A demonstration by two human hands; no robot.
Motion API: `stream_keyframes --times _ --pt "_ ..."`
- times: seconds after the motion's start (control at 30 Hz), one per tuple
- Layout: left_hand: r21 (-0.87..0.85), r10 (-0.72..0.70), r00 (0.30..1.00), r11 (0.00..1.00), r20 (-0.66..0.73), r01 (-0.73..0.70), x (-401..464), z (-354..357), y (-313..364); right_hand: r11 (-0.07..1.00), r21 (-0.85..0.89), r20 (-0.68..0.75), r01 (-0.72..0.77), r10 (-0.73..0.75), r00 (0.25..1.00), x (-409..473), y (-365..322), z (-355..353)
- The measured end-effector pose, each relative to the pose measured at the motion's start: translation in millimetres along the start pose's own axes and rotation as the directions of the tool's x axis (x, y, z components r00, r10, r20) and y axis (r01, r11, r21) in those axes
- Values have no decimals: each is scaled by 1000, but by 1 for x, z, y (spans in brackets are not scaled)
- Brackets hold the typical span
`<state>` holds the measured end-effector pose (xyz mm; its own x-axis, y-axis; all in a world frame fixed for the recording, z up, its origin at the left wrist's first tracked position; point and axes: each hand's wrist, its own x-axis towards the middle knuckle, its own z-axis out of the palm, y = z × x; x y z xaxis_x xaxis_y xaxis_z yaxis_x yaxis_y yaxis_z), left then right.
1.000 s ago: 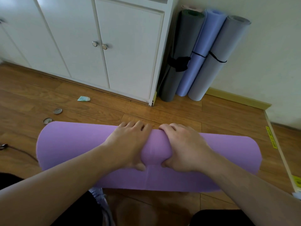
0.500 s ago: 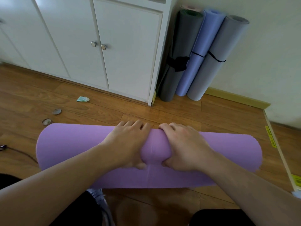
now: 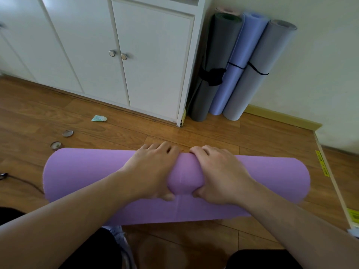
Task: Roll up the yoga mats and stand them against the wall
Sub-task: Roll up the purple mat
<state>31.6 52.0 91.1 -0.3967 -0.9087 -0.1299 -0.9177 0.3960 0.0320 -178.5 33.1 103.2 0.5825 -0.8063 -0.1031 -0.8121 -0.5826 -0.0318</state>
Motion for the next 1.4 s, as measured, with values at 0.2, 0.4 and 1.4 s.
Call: stream_keyframes --times 0.2,0.4,1.4 --pt "13 2 1000 1000 -20 -2 4 3 0 999 30 59 -24 22 998 -3 -1 1" --pt "-80 -14 1000 997 -3 14 3 -7 -4 1000 -8 56 -13 13 998 -1 -1 5" --pt "-27 46 999 999 21 -45 1 0 -3 1000 26 38 -5 4 999 0 7 -5"
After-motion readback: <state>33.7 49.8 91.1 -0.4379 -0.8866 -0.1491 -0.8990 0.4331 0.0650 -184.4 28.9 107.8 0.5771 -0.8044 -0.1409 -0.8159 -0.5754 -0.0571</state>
